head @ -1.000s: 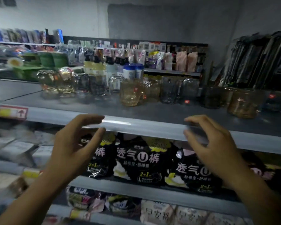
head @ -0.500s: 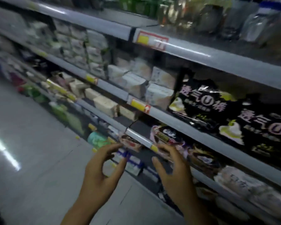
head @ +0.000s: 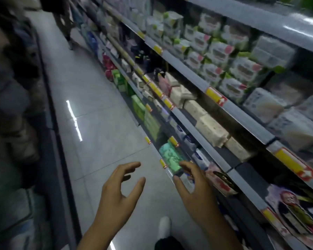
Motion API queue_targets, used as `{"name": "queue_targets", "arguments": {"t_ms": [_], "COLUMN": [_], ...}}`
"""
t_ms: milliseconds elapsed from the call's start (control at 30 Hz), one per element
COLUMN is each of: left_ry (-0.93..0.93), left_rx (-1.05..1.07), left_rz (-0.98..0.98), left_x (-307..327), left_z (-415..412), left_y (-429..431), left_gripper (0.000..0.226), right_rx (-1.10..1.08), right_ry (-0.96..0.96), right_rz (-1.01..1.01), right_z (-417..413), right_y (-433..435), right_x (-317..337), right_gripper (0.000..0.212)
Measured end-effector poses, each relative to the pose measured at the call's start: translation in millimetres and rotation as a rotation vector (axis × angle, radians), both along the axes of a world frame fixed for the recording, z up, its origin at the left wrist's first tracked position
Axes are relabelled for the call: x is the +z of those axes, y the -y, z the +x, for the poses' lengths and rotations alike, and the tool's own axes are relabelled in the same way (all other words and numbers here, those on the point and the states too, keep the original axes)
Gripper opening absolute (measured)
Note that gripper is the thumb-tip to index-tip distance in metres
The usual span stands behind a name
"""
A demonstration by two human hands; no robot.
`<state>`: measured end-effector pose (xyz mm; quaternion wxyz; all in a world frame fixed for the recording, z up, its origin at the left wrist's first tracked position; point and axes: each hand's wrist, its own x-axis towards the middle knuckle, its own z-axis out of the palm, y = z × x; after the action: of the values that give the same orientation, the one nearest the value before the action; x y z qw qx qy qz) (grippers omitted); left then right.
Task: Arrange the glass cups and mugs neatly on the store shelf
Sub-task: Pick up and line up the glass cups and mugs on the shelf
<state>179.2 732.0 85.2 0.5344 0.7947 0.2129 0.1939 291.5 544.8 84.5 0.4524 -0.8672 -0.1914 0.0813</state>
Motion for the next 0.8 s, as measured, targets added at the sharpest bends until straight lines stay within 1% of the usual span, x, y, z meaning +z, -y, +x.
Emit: {"name": "queue_targets", "arguments": {"t_ms": [100, 233, 367, 500, 633, 700, 800], "left_ry": [-0.021, -0.038, -0.070, -0.067, -0.050, -0.058, -0.061], "left_rx": [0.088, 0.170, 0.213, 0.241, 0.283, 0.255, 0.147], "left_rz": [-0.038, -0.034, -0.025, 0.003, -0.058, -0.073, -0.058], "left_x": [-13.6, -28.4, -18.3, 2.8, -0.5, -4.8, -12.8], "left_z": [21.2, 72.5, 140.9, 197.7, 246.3, 274.5, 331.8], "left_y": [-50.4, -125.6, -207.6, -279.9, -330.9, -355.2, -403.6], "left_gripper": [0.032, 0.032, 0.031, 0.029, 0.028, 0.027, 0.025], "right_rx": [0.092, 0.181, 0.318, 0.326, 0.312, 0.298, 0.241], "right_ry": [-0.001, 0.021, -0.033, -0.029, 0.022, 0.041, 0.035], "right_rz": [-0.037, -0.024, -0.002, 0.058, 0.061, 0.039, -0.014], "right_z": [37.1, 106.7, 191.7, 260.2, 311.6, 331.9, 364.3], "right_y": [-58.8, -150.3, -248.8, -331.1, -392.4, -413.7, -440.7], "right_x": [-11.9, -25.5, -11.5, 20.1, 31.3, 28.1, 12.0], "right_gripper": [0.037, 0.037, 0.038, 0.040, 0.039, 0.039, 0.043]}}
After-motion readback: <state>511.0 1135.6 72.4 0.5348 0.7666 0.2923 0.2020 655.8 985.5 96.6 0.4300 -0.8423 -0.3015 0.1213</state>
